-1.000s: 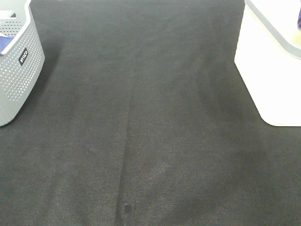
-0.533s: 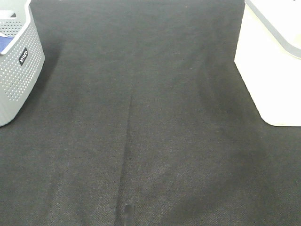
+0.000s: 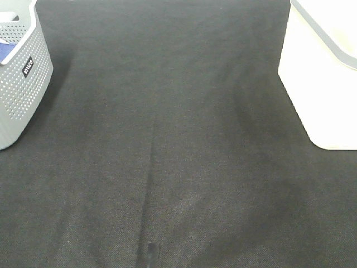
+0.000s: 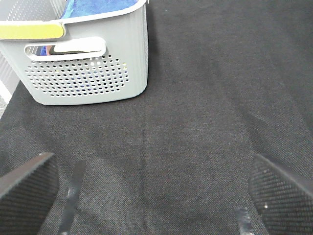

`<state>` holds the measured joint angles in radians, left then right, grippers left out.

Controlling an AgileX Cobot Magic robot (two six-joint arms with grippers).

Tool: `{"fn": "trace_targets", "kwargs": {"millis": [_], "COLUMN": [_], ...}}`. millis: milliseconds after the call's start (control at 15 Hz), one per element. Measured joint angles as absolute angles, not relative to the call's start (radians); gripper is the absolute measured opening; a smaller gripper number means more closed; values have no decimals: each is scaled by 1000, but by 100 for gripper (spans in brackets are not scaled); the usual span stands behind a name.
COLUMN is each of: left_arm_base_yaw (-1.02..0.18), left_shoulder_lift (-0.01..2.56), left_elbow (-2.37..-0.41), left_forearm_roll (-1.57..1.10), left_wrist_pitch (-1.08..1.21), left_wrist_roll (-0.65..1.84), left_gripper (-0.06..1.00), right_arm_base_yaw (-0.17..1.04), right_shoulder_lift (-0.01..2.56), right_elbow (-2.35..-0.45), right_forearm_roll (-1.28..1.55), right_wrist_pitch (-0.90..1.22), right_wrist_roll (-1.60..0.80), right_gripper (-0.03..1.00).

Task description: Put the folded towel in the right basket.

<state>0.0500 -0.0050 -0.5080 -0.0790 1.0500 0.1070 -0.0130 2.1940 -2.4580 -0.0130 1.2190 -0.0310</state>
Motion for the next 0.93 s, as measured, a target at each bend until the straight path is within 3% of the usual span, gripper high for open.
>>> {"fn": "trace_targets", "kwargs": {"millis": [133, 333, 600, 933], "left_arm_base_yaw": [50, 50, 50, 50], "left_shoulder_lift": [-5, -5, -5, -5], "left_elbow": [-508, -508, -508, -508], "left_forearm_roll": [-79, -79, -79, -79], "left_wrist_pitch": [1050, 1050, 1050, 1050], "left_wrist_roll": [107, 107, 107, 107], "left_gripper": [99, 99, 99, 99], "right_arm_base_yaw": [19, 21, 21, 21], "right_shoulder_lift": [2073, 1783, 1302, 766], "right_elbow": [-2334, -1912, -1309, -810], "right_forearm_roll": [0, 24, 25, 25], "right_wrist_pitch": [1218, 1207, 1030, 960], "right_wrist_roll": [-27, -15, -14, -14], "right_gripper": [98, 98, 98, 98]}}
